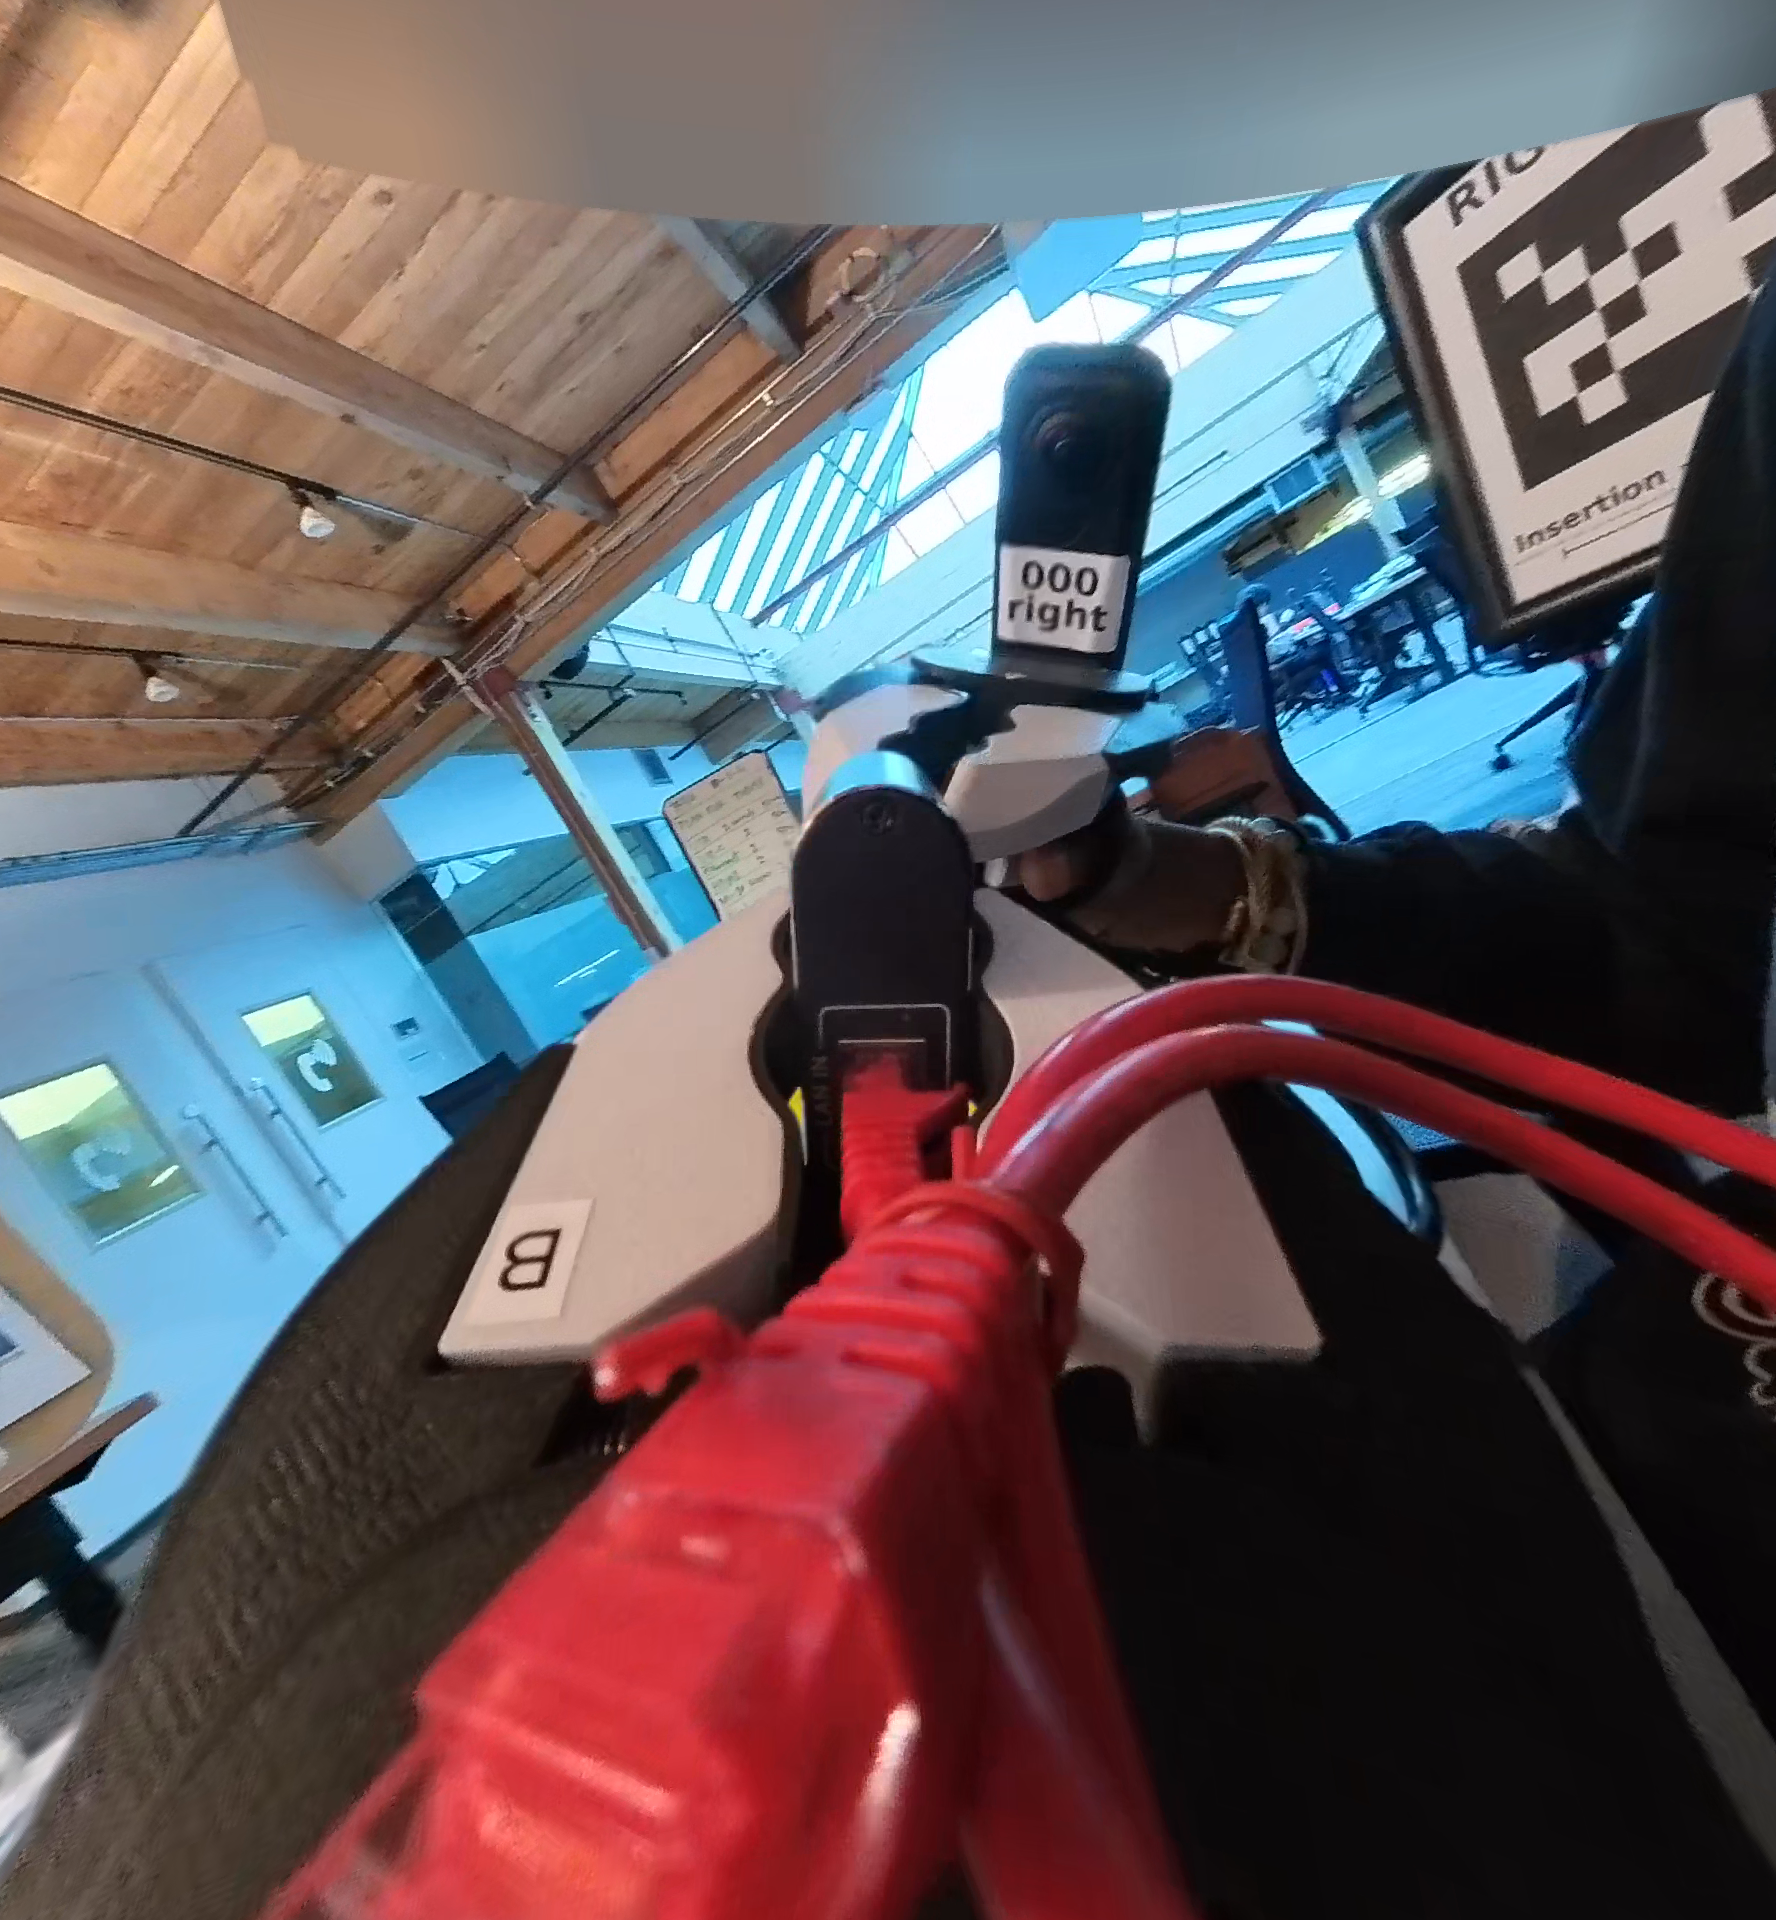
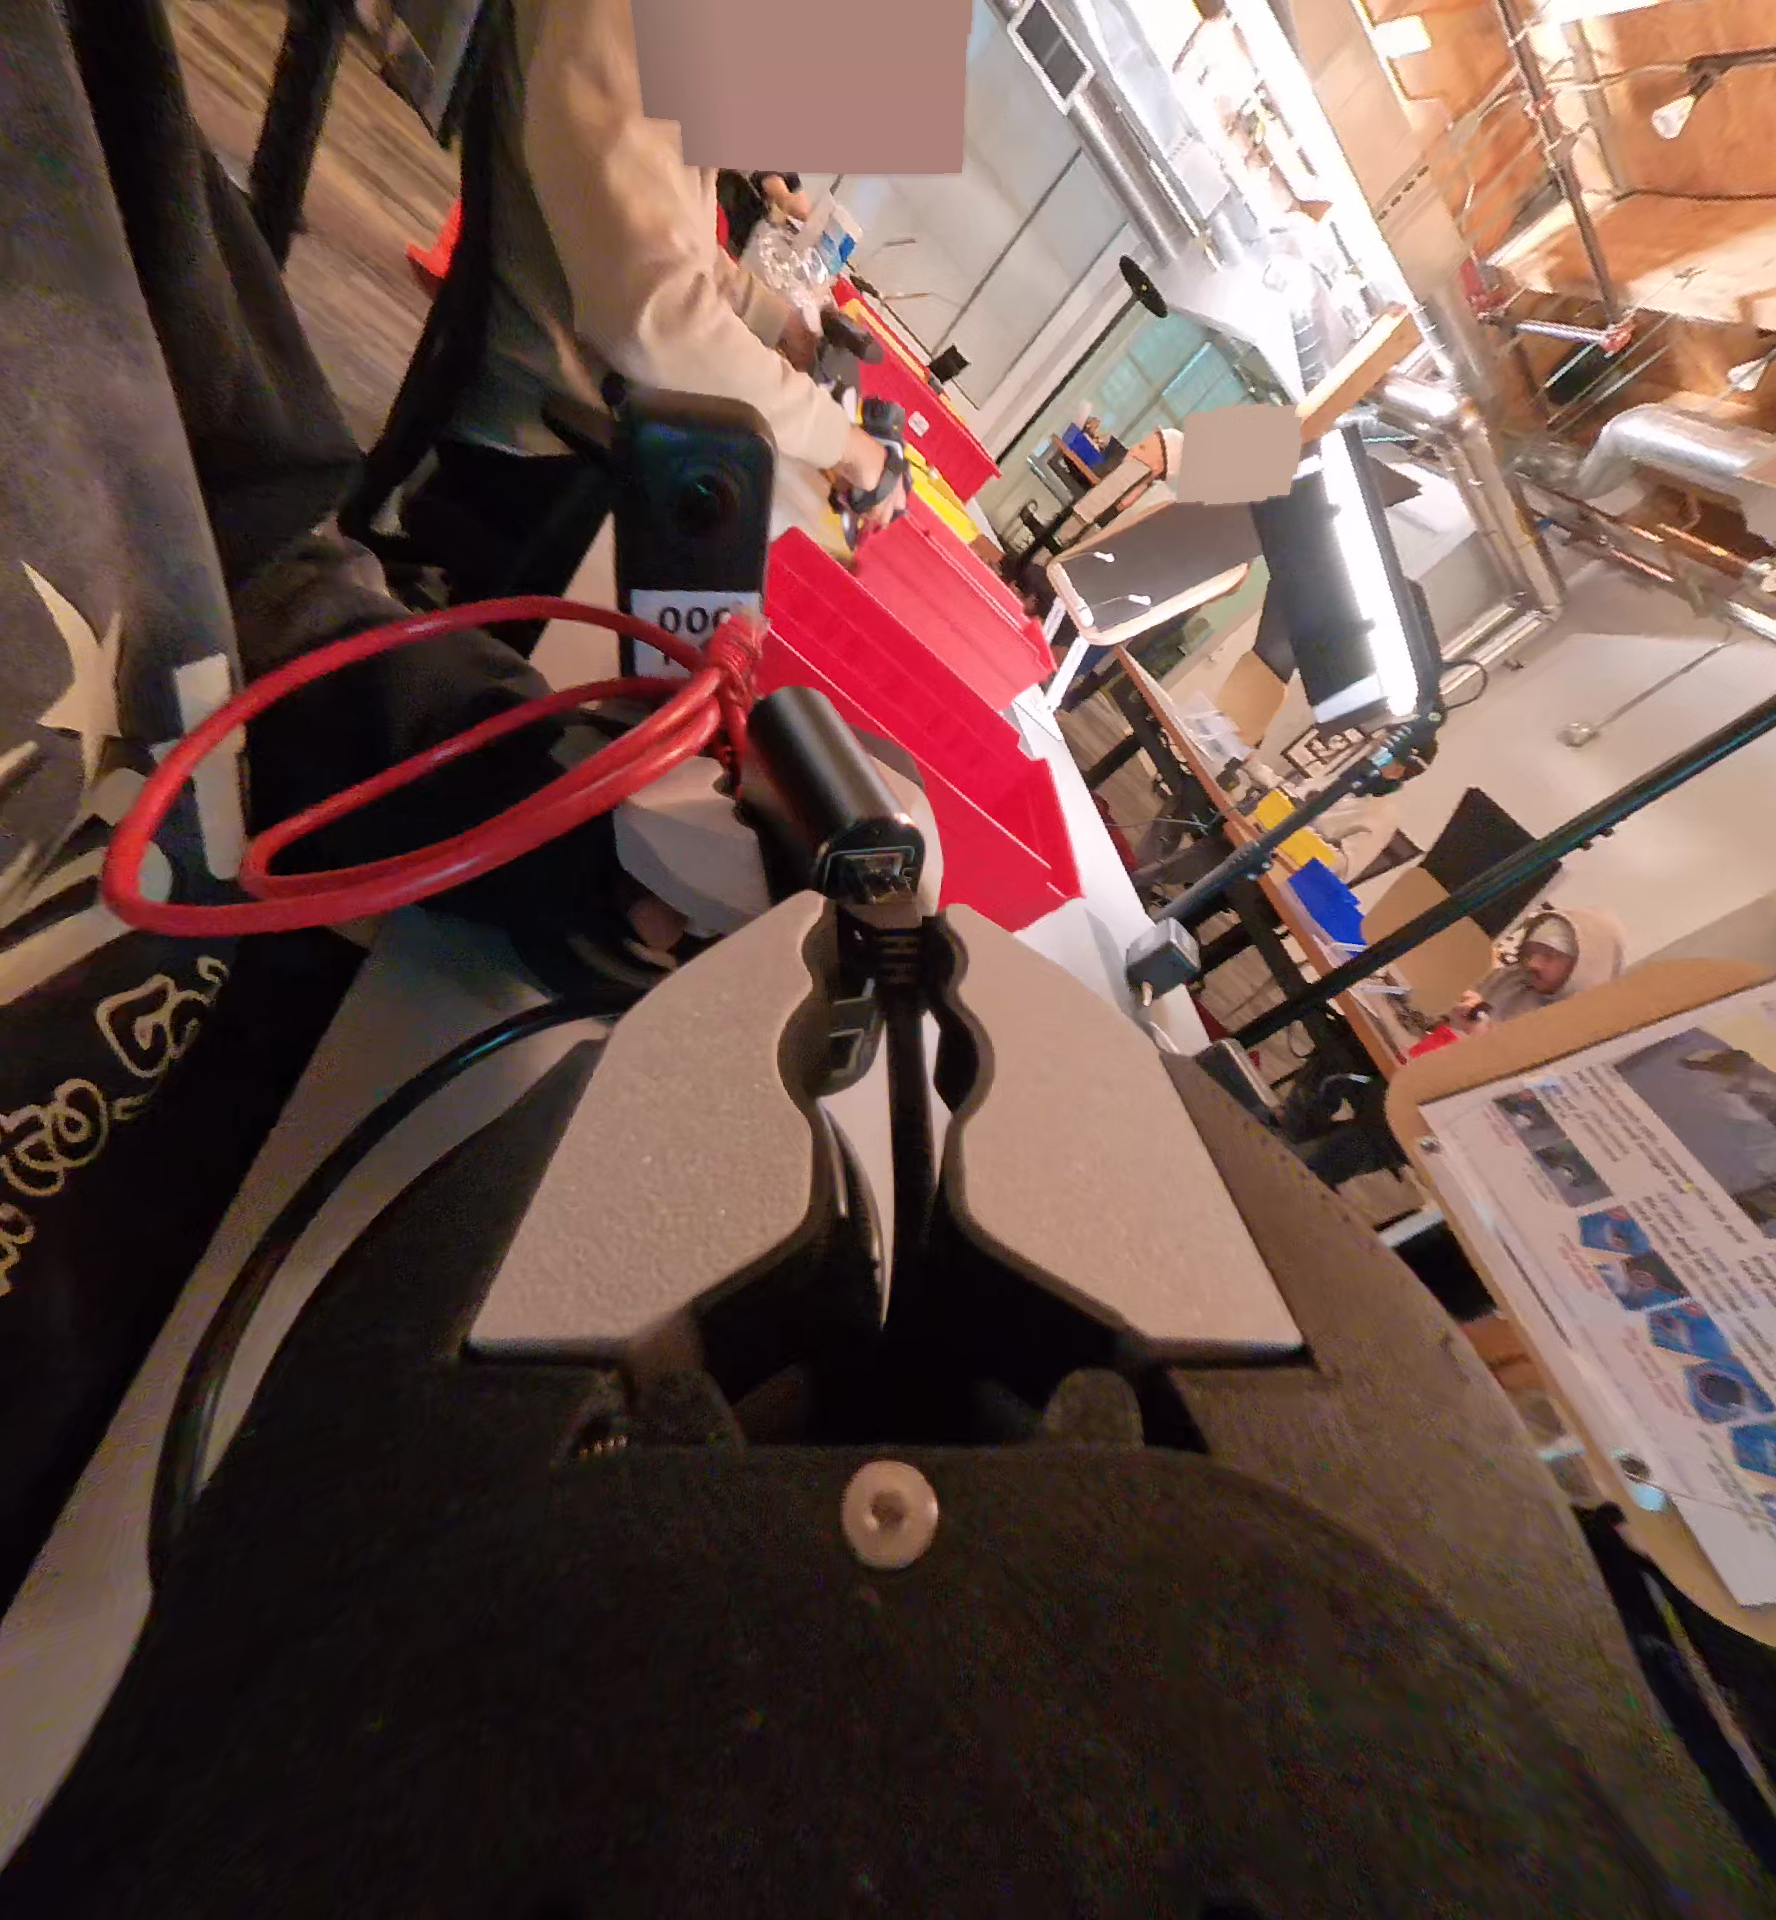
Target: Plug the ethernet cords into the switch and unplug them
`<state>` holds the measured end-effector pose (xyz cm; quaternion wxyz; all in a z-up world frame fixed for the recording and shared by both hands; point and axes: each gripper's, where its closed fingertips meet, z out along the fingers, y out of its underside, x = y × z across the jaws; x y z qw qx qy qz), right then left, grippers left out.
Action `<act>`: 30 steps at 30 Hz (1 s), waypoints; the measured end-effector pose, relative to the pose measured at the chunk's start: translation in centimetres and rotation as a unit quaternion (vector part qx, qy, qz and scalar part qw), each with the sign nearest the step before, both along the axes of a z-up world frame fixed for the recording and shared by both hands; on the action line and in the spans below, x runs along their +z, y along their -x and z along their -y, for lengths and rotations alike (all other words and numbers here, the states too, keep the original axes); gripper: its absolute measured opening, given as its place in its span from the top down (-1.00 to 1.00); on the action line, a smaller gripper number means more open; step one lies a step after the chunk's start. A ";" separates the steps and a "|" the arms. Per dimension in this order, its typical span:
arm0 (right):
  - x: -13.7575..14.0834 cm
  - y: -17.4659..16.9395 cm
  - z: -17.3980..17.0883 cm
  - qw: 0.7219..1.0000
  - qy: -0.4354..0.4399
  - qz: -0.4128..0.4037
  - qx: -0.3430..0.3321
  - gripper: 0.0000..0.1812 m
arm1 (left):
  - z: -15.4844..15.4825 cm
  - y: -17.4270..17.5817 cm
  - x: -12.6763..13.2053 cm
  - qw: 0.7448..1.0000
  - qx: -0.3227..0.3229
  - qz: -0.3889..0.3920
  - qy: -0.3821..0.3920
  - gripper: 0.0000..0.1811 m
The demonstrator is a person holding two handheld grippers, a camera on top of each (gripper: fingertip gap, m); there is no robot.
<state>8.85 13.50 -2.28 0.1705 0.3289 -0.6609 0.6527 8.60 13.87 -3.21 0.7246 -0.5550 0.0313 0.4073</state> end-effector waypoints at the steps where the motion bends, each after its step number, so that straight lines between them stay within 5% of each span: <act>1: 0.1 0.1 0.0 1.000 0.000 -0.006 -0.008 0.84 | 0.0 0.1 0.1 1.000 0.010 -0.004 0.002 0.71; 24: -0.3 1.4 -0.4 0.998 -0.028 -0.044 -0.042 0.83 | 0.0 1.0 -0.3 0.999 0.032 0.018 0.009 0.72; 30: -0.9 1.1 -0.8 0.999 -0.044 -0.014 -0.008 0.83 | -0.4 0.4 -0.7 0.998 -0.037 0.048 -0.004 0.68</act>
